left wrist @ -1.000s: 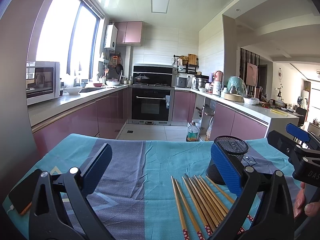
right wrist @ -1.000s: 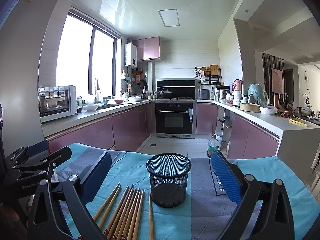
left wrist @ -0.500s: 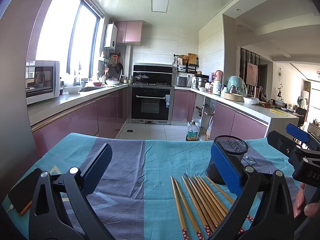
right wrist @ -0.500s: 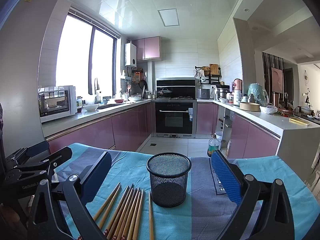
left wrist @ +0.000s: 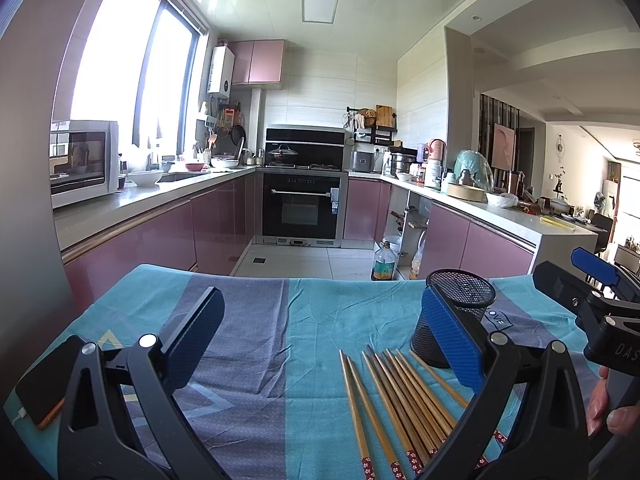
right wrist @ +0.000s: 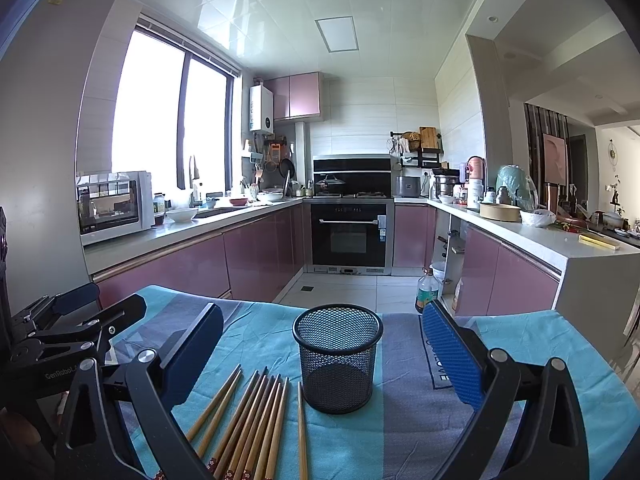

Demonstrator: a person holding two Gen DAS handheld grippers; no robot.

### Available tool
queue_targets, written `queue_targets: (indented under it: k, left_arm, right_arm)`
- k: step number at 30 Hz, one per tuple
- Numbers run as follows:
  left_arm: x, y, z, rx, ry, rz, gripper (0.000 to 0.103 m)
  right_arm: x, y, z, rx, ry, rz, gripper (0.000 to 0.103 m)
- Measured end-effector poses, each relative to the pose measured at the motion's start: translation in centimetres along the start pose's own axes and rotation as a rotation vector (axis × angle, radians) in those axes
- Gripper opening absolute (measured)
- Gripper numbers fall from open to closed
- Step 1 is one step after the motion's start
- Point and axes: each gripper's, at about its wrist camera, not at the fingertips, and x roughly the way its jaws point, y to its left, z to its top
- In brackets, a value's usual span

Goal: Organize utensils

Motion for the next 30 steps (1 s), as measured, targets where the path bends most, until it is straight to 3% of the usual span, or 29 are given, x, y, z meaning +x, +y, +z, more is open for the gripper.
queue_targets:
  k: [22, 26, 30]
  left_arm:
    - [0.6, 0.0, -0.3, 0.009, 0.038, -0.005, 0.097]
    - [1.2, 0.0, -0.5, 0.037, 0.084, -0.014, 0.097]
    - [2.6, 0.1, -1.4, 0.063, 0.184, -0.043, 0.097]
  right_arm:
    - [0.9, -0.2, -0.2, 0.013, 0.050, 0.022, 0.096]
    - [1.9, -0.6, -0.8, 0.012, 0.118, 0.034, 0.096]
    - [4.1, -1.2, -2.2, 0.001, 0.265, 0.051, 0.096]
